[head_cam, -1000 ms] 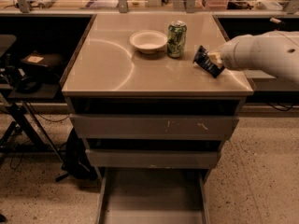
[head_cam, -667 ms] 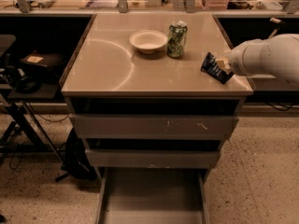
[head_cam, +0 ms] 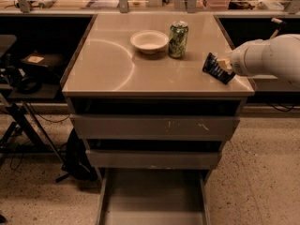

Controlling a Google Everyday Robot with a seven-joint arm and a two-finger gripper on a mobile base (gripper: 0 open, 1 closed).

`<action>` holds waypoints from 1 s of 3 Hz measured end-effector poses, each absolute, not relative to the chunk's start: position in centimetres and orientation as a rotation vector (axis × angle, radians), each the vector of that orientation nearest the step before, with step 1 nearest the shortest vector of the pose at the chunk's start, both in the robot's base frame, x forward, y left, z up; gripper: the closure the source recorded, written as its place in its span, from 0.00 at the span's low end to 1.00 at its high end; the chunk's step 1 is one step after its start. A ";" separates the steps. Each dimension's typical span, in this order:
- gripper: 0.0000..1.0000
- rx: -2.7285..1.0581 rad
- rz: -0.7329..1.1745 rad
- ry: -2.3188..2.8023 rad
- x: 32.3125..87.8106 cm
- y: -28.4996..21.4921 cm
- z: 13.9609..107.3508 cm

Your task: Pick rxbar blueberry from bottom drawer and place on counter

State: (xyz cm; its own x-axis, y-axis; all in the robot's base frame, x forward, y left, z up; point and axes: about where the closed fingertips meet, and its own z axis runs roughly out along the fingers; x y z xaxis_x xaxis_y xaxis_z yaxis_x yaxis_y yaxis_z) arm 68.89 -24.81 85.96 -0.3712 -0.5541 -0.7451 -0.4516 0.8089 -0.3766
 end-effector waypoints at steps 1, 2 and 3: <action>0.35 -0.745 -0.133 2.024 68.9 -24.8 86.0; 0.12 -0.746 -0.133 2.024 68.9 -24.8 86.0; 0.00 -0.746 -0.133 2.024 68.9 -24.8 86.0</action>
Offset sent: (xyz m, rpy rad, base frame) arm 0.0000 0.0000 0.0000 0.0000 0.0000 0.0000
